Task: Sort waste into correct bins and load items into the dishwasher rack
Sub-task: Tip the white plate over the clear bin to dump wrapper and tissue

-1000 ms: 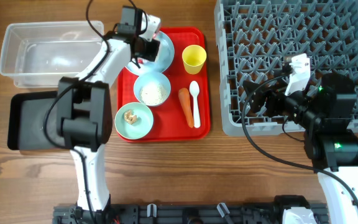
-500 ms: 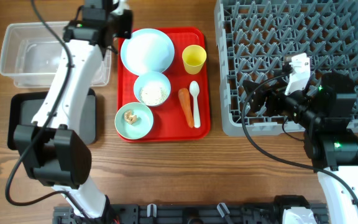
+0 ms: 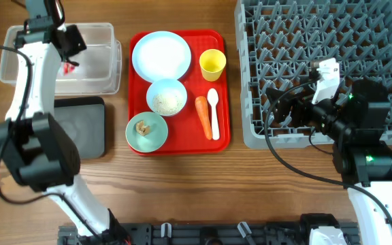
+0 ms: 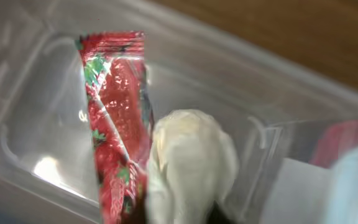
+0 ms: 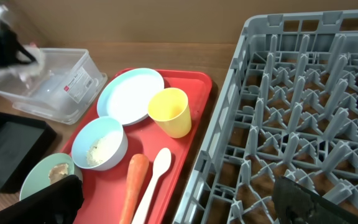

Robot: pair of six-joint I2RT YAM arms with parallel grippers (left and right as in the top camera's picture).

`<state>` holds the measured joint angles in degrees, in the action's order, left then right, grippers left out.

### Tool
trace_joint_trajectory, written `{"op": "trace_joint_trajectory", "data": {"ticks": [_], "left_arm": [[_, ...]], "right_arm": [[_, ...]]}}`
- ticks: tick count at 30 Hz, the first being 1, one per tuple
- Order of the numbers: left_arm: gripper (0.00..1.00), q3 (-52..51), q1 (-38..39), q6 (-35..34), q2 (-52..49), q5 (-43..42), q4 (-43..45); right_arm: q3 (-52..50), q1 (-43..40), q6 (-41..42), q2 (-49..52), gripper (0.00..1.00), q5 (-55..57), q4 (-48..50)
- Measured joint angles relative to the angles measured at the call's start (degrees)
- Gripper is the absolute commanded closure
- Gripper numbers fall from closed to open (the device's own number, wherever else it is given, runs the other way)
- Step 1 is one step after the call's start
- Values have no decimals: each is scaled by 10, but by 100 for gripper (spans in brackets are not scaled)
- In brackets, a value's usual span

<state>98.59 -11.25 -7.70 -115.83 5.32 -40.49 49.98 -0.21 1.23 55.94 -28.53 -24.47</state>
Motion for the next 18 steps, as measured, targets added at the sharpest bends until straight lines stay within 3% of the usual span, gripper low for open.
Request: {"op": "trace_joint_trajectory", "data": {"ticks": [1, 2, 13, 18], "left_arm": [[3, 0, -2, -5, -10, 0, -2], [0, -1, -3, -10, -19, 0, -4], [0, -2, -3, -25, -7, -2, -3], [3, -2, 1, -25, 60, -62, -47]], "right_arm": [[0, 0, 0, 0, 0, 0, 0], [0, 0, 0, 0, 0, 0, 0], [0, 0, 0, 8, 0, 0, -2], [0, 0, 0, 17, 0, 0, -3]]}}
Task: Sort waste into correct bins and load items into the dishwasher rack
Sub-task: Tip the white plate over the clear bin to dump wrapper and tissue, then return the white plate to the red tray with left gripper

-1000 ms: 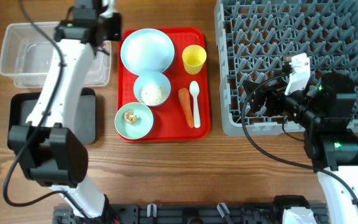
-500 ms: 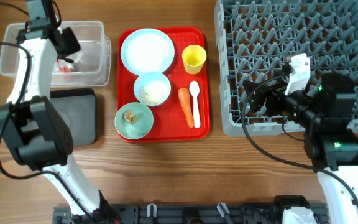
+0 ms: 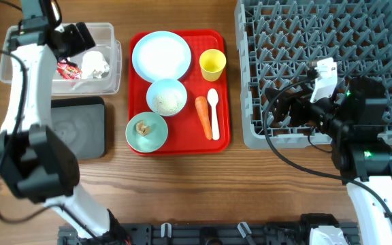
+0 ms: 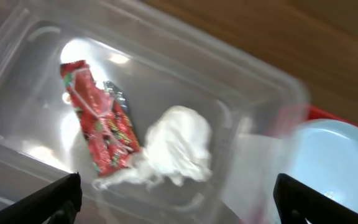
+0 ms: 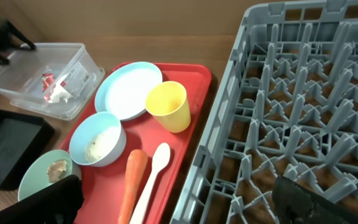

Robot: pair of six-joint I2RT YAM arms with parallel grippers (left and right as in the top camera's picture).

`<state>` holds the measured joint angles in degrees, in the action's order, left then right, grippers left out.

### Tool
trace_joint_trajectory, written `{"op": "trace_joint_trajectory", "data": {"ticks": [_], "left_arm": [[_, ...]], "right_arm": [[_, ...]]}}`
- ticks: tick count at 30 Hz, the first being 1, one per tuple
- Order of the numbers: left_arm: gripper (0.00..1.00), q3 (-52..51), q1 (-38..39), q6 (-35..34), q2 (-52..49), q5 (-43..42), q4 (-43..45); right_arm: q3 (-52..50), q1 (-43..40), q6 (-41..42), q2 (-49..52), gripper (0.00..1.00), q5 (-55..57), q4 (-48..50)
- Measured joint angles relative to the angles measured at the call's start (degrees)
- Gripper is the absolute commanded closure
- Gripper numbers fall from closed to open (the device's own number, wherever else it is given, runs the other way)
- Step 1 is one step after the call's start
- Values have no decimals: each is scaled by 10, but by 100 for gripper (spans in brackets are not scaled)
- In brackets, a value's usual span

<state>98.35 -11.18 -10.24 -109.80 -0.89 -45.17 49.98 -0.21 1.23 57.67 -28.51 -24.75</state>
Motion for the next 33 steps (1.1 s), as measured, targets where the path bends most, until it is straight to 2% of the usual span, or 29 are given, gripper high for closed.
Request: {"op": "trace_joint_trajectory", "data": {"ticks": [7, 10, 12, 14, 21, 25, 30, 33], "left_arm": [[11, 2, 42, 4, 110, -118, -83], [14, 3, 93, 30, 120, -143, -138], [22, 2, 137, 53, 112, -150, -169], [22, -3, 198, 80, 96, -146, -185], [24, -77, 307, 102, 47, -107, -156], [28, -139, 341, 107, 3, -96, -96], [43, -162, 355, 110, -12, -94, -44], [47, -163, 357, 111, -17, -93, -25]], "right_arm": [[0, 0, 0, 3, 0, 0, -1], [0, 0, 0, 3, 0, 0, 0], [0, 0, 0, 3, 0, 0, 2], [0, 0, 0, 3, 0, 0, 3], [0, 0, 0, 3, 0, 0, -2], [0, 0, 0, 3, 0, 0, -4], [0, 0, 0, 3, 0, 0, -6], [0, 0, 0, 3, 0, 0, -6]]}}
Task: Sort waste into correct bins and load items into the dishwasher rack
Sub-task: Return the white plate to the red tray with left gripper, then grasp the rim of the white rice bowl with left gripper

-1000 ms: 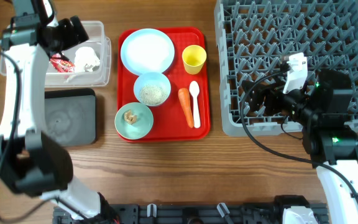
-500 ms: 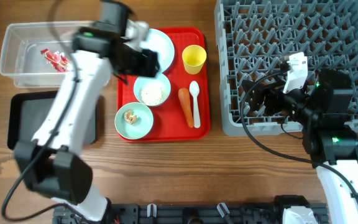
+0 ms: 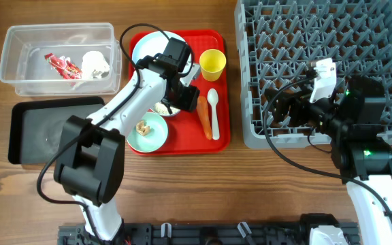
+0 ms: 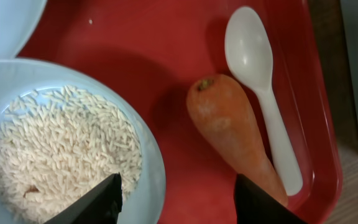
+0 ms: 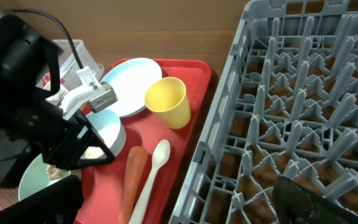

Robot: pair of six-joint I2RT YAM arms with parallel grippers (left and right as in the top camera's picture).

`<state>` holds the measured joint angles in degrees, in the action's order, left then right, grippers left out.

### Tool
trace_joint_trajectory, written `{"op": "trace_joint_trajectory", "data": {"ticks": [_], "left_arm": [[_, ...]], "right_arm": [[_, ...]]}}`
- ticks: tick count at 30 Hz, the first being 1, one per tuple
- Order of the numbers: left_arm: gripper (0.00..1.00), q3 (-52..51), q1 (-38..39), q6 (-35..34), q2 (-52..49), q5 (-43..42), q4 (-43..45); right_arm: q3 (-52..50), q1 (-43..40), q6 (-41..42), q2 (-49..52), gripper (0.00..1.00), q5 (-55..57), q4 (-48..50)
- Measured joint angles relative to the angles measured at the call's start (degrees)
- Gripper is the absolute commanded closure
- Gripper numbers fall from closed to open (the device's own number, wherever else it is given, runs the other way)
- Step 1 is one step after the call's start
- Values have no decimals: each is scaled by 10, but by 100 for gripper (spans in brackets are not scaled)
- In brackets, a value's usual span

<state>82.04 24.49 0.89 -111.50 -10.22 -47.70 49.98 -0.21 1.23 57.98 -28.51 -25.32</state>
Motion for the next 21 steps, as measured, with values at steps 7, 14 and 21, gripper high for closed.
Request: {"op": "trace_joint_trajectory", "data": {"ticks": [7, 14, 21], "left_arm": [[58, 0, 0, 2, -42, 1, 11], [69, -1, 0, 1, -62, 2, 20], [71, -1, 0, 1, -62, 5, 22]], "right_arm": [[0, 0, 0, 0, 0, 0, -6], [0, 0, 0, 0, 0, 0, -9], [0, 0, 0, 0, 0, 0, -9]]}}
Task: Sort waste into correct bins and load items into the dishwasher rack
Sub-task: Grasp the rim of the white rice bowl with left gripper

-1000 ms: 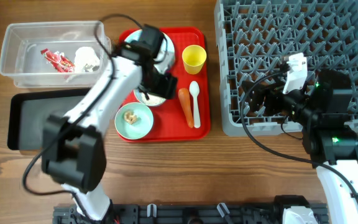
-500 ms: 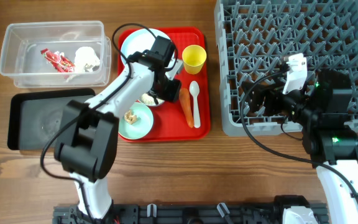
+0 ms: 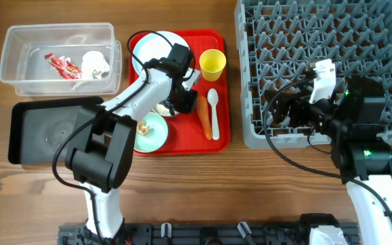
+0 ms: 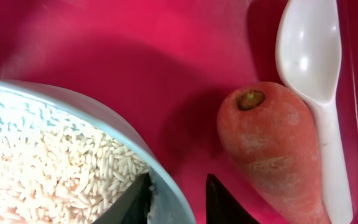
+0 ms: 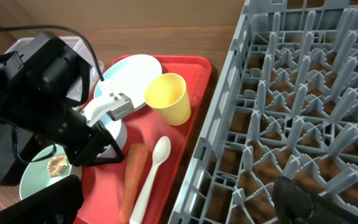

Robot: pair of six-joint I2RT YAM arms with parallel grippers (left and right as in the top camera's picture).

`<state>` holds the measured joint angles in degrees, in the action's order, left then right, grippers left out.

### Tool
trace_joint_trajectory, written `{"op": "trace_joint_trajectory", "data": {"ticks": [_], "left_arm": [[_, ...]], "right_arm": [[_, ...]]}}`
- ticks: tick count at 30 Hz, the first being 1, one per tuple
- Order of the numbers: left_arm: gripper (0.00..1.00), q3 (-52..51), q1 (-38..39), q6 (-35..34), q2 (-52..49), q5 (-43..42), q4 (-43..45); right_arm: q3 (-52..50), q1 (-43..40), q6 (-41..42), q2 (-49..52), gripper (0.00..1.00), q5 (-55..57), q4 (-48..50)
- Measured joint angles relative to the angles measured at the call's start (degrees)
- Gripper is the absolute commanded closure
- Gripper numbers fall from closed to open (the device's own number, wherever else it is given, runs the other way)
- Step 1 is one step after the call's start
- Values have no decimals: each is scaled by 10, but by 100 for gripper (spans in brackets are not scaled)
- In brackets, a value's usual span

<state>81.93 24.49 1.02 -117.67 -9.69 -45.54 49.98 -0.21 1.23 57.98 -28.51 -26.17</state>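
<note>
A red tray carries a pale blue bowl of rice, a carrot, a white spoon, a yellow cup, a pale blue plate and a green bowl with scraps. My left gripper is low at the rice bowl's right rim, open, one finger inside the rim and one outside, beside the carrot's top. My right gripper hangs open over the near left corner of the grey dishwasher rack, holding nothing.
A clear bin at the far left holds a red wrapper and a crumpled white tissue. A black tray lies in front of it. The left arm stretches across the tray's left half.
My left gripper has dropped lower onto the rice bowl's right rim and its fingers stand closer together, straddling the rim. The right arm has not moved.
My left gripper was down in the clear bin with the wrapper and tissue, then open above the bin with both lying inside. Later it was over the red tray between rice bowl and carrot, and now it straddles the bowl's rim. The right gripper stayed open over the rack.
</note>
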Motion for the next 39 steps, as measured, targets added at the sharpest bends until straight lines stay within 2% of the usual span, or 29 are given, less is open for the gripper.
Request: {"op": "trace_joint_trajectory", "data": {"ticks": [10, 15, 20, 34, 39], "left_arm": [[72, 0, 0, 0, 16, 1, 0], [87, 0, 0, -1, 42, 3, 0], [94, 0, 0, -2, 43, 5, 0], [89, 0, 0, -2, 43, 5, 0], [80, 0, 0, -2, 43, 5, 10]], "right_arm": [[0, 0, 0, 0, 0, 0, 0], [0, 0, 0, 0, 0, 0, 1], [0, 0, 0, 0, 0, 0, 2], [0, 0, 0, 0, 0, 0, 0], [0, 0, 0, 0, 0, 0, 0]]}}
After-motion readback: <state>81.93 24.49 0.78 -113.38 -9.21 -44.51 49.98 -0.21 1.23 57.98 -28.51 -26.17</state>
